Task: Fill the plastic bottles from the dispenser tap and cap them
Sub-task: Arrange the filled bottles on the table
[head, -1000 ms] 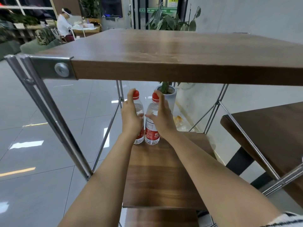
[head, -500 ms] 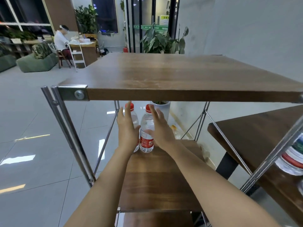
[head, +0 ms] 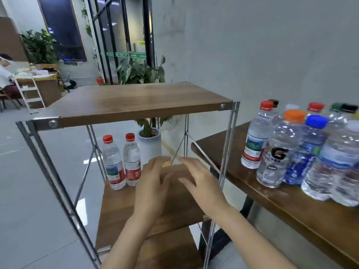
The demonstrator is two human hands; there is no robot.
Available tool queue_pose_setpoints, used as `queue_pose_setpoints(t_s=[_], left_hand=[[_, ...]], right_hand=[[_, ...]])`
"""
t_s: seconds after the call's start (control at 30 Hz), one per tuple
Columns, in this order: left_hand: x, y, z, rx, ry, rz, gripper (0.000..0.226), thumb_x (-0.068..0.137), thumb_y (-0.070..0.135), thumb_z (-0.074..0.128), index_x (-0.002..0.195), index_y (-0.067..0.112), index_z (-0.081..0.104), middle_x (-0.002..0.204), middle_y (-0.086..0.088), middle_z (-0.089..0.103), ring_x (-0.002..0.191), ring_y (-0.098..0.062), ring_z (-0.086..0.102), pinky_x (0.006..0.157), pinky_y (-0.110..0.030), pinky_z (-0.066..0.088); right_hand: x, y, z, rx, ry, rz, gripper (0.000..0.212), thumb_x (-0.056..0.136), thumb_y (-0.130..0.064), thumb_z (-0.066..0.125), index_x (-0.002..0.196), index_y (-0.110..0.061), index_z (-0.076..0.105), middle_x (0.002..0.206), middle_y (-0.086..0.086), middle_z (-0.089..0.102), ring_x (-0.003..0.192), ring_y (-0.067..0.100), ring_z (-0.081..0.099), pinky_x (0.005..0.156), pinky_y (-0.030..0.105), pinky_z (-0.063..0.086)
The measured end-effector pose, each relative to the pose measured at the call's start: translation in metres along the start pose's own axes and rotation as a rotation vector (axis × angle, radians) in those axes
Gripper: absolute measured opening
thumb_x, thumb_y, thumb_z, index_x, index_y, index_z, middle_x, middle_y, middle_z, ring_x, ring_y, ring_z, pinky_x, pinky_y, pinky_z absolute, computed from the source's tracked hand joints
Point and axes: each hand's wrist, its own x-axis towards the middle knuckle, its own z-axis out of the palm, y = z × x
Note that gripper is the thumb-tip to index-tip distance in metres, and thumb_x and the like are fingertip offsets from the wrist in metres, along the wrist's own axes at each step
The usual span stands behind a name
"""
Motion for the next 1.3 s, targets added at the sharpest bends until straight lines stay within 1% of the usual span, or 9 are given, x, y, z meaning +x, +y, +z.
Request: queue_pose_setpoints(t_s=[0.07,0.17,0.23,0.47,0.6,0.73,0.9,1.13,1.3], left_hand=[[-0.006,0.026,0.01,-0.051,-0.033,0.055,0.042,0.089,0.008,0.068,0.124,0.028,0.059,0.122,0.02,0.052,0.113,-0.007,0.053,0.085,-0.015,0.039],[-0.005,0.068,0.03,-0.151,-0.046,0.168,0.042,0.086,0.003,0.068,0.122,0.024,0.061,0.117,0.011,0.058,0.109,-0.012,0.057,0.088,-0.028,0.049],[0.001,0.096,0.045,-0.196,-0.044,0.263,0.039,0.086,0.007,0.072,0.121,0.022,0.062,0.113,0.01,0.059,0.106,-0.015,0.059,0.087,-0.032,0.051],[0.044,0.182,0.1,-0.219,-0.162,0.443,0.04,0.092,0.021,0.067,0.13,0.024,0.055,0.124,0.008,0.058,0.115,-0.008,0.05,0.09,-0.015,0.04],[0.078,0.216,0.138,-0.175,-0.234,0.468,0.054,0.091,0.024,0.067,0.14,0.023,0.045,0.14,0.001,0.046,0.125,-0.019,0.041,0.101,-0.037,0.043],[0.099,0.232,0.169,-0.075,-0.253,0.435,0.07,0.087,0.03,0.073,0.145,0.022,0.036,0.145,-0.004,0.04,0.129,-0.024,0.04,0.104,-0.044,0.043],[0.1,0.234,0.187,-0.192,-0.283,0.354,0.075,0.084,0.029,0.076,0.144,0.016,0.034,0.142,-0.003,0.042,0.126,-0.02,0.044,0.095,-0.027,0.039],[0.084,0.225,0.189,-0.335,-0.243,0.364,0.075,0.077,0.02,0.081,0.137,0.023,0.037,0.128,0.002,0.048,0.116,-0.017,0.049,0.091,-0.037,0.05],[0.072,0.22,0.182,-0.295,-0.284,0.363,0.091,0.072,0.02,0.085,0.141,0.036,0.029,0.131,0.001,0.048,0.118,-0.025,0.05,0.089,-0.045,0.053]], right_hand=[[-0.024,0.008,-0.031,-0.027,0.085,0.032,0.048,0.094,-0.022,0.065,0.139,-0.03,0.051,0.138,-0.016,0.05,0.126,0.0,0.046,0.104,0.02,0.042],[-0.05,0.021,-0.081,-0.113,0.17,0.101,0.048,0.095,-0.024,0.063,0.14,-0.032,0.049,0.137,-0.017,0.049,0.124,-0.008,0.039,0.098,0.002,0.028],[-0.058,0.032,-0.113,-0.16,0.256,0.109,0.049,0.094,-0.023,0.064,0.14,-0.031,0.049,0.137,-0.015,0.05,0.125,-0.006,0.039,0.103,0.008,0.028],[-0.053,0.073,-0.214,-0.447,0.472,0.295,0.055,0.092,-0.024,0.066,0.143,-0.024,0.045,0.145,-0.001,0.043,0.135,0.02,0.035,0.103,0.032,0.037],[-0.041,0.1,-0.25,-0.68,0.537,0.486,0.065,0.09,-0.029,0.069,0.146,-0.02,0.037,0.15,0.011,0.035,0.135,0.033,0.029,0.107,0.045,0.038],[-0.031,0.117,-0.262,-0.784,0.501,0.573,0.081,0.087,-0.041,0.07,0.151,-0.02,0.026,0.149,0.014,0.035,0.133,0.034,0.032,0.105,0.043,0.037],[-0.032,0.126,-0.258,-0.76,0.524,0.558,0.089,0.085,-0.042,0.072,0.152,-0.015,0.02,0.144,0.012,0.044,0.129,0.031,0.036,0.105,0.04,0.036],[-0.051,0.126,-0.242,-0.68,0.561,0.414,0.085,0.08,-0.031,0.08,0.148,-0.014,0.032,0.143,0.007,0.048,0.128,0.03,0.04,0.105,0.04,0.037],[-0.06,0.122,-0.232,-0.56,0.512,0.345,0.089,0.081,-0.025,0.08,0.149,-0.031,0.024,0.147,0.002,0.034,0.124,0.027,0.048,0.082,0.041,0.055]])
